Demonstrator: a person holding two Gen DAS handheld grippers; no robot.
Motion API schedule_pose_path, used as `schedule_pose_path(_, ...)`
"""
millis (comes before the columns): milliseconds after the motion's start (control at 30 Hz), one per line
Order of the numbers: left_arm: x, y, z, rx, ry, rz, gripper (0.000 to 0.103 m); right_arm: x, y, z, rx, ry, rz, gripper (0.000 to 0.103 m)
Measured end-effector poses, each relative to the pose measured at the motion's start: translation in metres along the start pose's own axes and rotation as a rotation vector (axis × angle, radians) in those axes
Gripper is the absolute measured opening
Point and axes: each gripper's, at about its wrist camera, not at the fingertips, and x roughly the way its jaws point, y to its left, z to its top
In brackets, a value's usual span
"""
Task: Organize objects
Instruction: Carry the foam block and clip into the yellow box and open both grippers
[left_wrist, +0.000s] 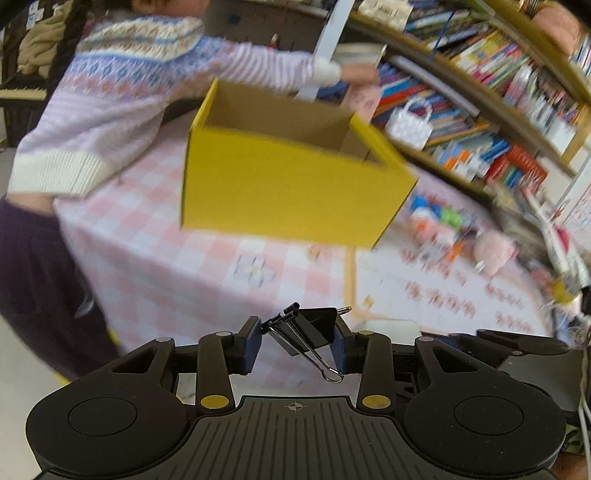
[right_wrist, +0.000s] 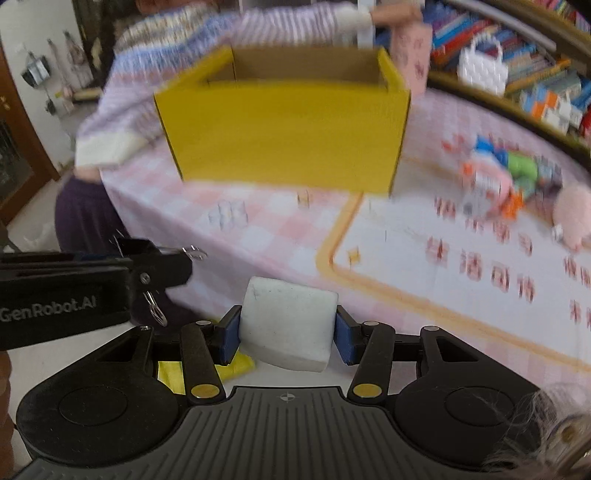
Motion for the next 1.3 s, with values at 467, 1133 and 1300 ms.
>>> schedule_pose_path(467, 0.078, -0.002, 0.163, 0.013, -0.187, 0.021, 0.038, 0.044, -0.037, 0.167, -0.187, -0.23, -0.019, 0.048)
schedule_pose_path(1133, 0.231, 0.01, 0.204, 0.096, 0.187, 0.176, 0.039, 0.19, -0.035, 0.225, -0.766, 0.161, 0.017, 0.048)
schedule_pose_path(1300, 0.231, 0.008, 0.205, 0.114, 0.193, 0.156, 0.054, 0.187, -0.034, 0.226, -0.752, 0.148, 0.024, 0.053)
